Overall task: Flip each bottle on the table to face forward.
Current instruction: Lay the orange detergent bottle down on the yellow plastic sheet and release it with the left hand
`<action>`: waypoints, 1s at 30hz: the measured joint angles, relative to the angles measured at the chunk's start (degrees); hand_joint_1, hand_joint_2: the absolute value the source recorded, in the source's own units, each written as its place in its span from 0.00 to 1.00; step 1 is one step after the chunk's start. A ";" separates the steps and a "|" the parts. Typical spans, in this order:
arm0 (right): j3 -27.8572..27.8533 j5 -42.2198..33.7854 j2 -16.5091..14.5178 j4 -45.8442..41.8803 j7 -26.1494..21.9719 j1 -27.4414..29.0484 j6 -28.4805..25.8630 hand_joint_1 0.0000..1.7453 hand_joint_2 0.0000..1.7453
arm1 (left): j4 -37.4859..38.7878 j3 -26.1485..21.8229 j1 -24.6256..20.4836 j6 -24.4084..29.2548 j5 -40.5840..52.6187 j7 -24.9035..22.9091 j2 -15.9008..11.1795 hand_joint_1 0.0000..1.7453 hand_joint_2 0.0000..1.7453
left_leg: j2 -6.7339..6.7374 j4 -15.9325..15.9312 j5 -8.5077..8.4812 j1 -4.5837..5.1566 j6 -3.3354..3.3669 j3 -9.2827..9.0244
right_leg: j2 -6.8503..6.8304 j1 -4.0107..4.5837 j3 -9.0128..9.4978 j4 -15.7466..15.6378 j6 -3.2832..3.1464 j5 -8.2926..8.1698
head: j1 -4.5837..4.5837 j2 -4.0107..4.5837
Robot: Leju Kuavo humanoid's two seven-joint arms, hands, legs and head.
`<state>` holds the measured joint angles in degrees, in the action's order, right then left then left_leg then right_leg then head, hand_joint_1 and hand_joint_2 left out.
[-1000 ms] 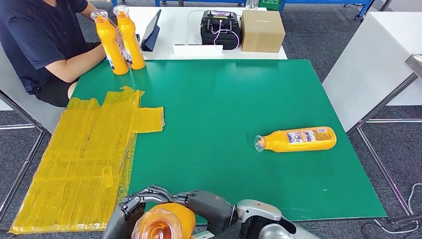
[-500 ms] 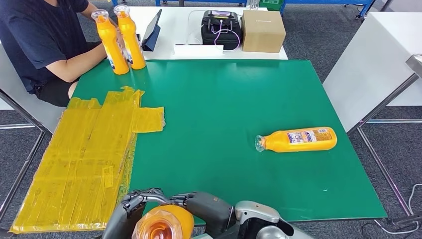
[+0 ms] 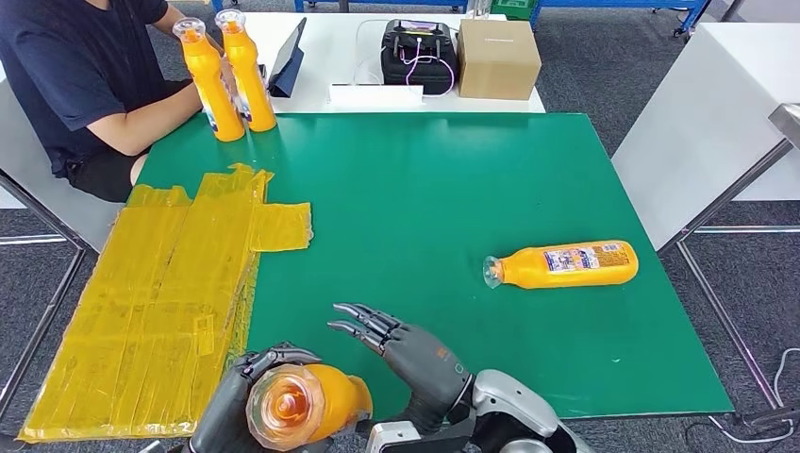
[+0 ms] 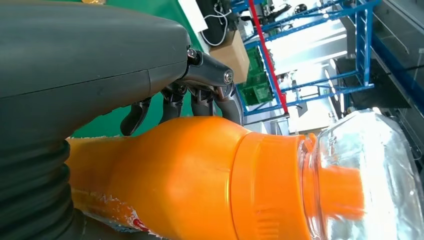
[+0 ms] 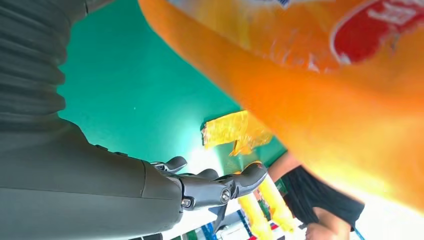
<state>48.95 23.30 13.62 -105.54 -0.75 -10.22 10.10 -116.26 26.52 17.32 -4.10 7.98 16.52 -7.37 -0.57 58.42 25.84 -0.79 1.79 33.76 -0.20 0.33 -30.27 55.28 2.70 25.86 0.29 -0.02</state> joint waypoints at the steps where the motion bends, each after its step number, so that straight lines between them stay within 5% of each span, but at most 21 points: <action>1: -0.17 -0.02 0.01 -0.11 -0.03 0.10 0.00 0.00 0.25 | 0.09 -0.13 0.07 0.16 0.08 -0.08 0.02 1.00 1.00 | 0.00 0.00 0.00 0.00 0.00 0.00 | 0.00 0.00 0.00 0.00 0.00 0.00 | 0.00 0.00; 2: -0.37 -0.10 0.05 -0.25 -0.14 0.25 -0.03 0.00 0.00 | 0.19 -0.41 0.17 0.47 0.23 -0.26 0.08 1.00 1.00 | 0.00 0.00 0.00 0.00 0.00 0.00 | 0.00 0.00 -0.01 0.00 0.00 0.00 | 0.00 0.00; 6: -2.24 -0.71 1.64 -2.32 -1.27 2.16 -0.98 0.00 0.00 | 1.37 -4.89 0.28 4.65 8.02 -1.65 1.63 1.00 1.00 | -0.04 0.00 0.00 0.00 0.00 0.00 | -0.01 0.00 -0.03 0.00 0.00 0.00 | 0.00 0.00; 14: -11.02 -2.98 9.55 -10.17 -3.08 8.03 -1.62 0.00 0.00 | 11.78 -19.94 -5.07 21.76 54.05 -6.15 5.83 1.00 1.00 | -0.03 0.01 -0.01 0.08 0.02 -0.02 | -0.01 -0.06 0.00 -0.01 0.02 -0.02 | 0.01 0.00; 22: -14.86 -5.09 12.98 -12.58 -4.04 9.52 -1.39 0.00 0.00 | 18.72 -21.33 -7.76 28.24 65.44 -9.39 5.85 1.00 1.00 | -0.06 0.01 -0.04 0.12 0.05 -0.03 | -0.01 -0.10 0.01 -0.01 0.02 -0.02 | 0.01 0.00; 26: -22.53 -8.55 19.12 -17.20 -5.13 11.14 0.22 0.00 0.00 | 35.52 -21.27 -14.33 32.93 75.42 -14.08 5.76 1.00 1.00 | 0.00 0.01 -0.04 0.17 0.06 -0.02 | 0.01 -0.17 0.01 0.00 0.06 -0.05 | 0.02 0.00; 29: -25.36 -9.65 21.34 -18.10 -4.13 11.14 1.37 0.00 0.00 | 42.12 -20.52 -17.28 31.44 77.65 -15.23 5.75 0.25 1.00 | -0.02 0.01 -0.04 0.18 0.06 -0.02 | 0.00 -0.18 0.04 0.00 0.06 -0.05 | 0.01 0.00; 30: -26.24 -9.88 21.97 -18.10 -3.45 11.06 1.94 0.00 0.25 | 43.85 -20.10 -18.10 30.42 77.68 -15.35 5.74 0.00 1.00 | -0.02 0.01 -0.04 0.18 0.06 -0.03 | 0.00 -0.18 0.06 0.00 0.06 -0.05 | 0.02 0.00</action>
<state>22.71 13.42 35.59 -123.64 -4.20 0.83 12.04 -72.41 6.42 -0.79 26.32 85.66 1.18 -1.62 -0.59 58.43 25.80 -0.61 1.85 33.73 -0.20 0.15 -30.21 55.27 2.76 25.81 0.31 -0.02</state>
